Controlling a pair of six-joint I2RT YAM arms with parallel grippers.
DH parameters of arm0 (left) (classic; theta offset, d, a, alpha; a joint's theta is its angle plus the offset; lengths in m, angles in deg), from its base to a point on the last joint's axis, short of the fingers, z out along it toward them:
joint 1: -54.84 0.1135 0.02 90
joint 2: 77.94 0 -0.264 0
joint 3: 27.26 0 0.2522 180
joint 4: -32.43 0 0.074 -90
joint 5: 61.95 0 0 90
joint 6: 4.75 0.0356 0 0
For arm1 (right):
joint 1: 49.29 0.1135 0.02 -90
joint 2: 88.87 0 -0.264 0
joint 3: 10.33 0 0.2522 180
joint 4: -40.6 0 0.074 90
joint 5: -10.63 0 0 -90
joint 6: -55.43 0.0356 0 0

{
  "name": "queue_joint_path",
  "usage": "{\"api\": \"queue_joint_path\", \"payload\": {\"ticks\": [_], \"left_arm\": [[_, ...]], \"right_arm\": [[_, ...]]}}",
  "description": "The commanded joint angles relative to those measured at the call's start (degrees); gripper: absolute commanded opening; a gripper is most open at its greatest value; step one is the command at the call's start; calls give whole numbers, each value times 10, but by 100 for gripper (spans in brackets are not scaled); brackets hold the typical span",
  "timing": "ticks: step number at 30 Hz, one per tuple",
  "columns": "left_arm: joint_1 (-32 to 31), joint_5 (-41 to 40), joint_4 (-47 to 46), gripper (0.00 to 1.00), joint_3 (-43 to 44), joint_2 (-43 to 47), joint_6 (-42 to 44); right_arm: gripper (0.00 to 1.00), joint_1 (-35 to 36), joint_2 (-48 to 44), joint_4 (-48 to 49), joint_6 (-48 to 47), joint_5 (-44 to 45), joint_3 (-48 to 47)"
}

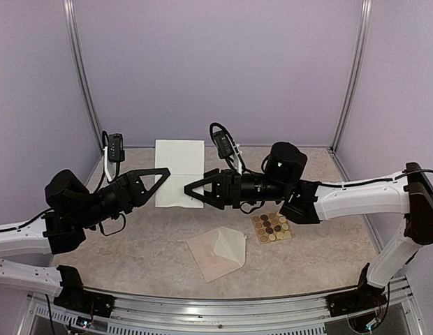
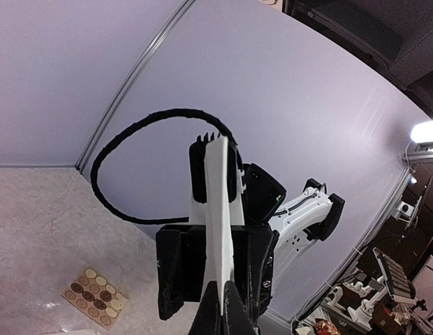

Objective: Place the letter into the envelope and seal it

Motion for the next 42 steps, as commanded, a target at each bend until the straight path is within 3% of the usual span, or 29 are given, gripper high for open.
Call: {"api": "queue_joint_path", "payload": {"ticks": [1,8,11,12,16,18,20,27,42], "left_arm": [[-4,-8,-22,0,-16,1,-2],[-6,-34,0,0,-19,-9,11],[-7,-67,34,1,-18,-15,11],[-7,-86,54,7,-18,-17,6],[-8,-154,136,54,-25,-25,-41],[-7,-173,162,67,-40,-31,-86],[-7,-179,170,71,-58,-45,-136],[-11,-128,126,74,-108,-144,-270],[-27,-21,36,67,-93,-343,-332]], "right_arm": [[42,-2,14,77,27,-33,-14],[0,-3,11,49,25,-4,-15],[0,-8,0,-5,19,36,-10],[0,-13,-5,-34,15,50,-6],[0,-41,-35,-170,-1,95,25],[0,-55,-48,-241,-9,105,44],[0,-71,-58,-296,-14,107,65],[0,-114,-65,-412,-52,102,114],[0,-143,0,-487,-99,121,125]]}}
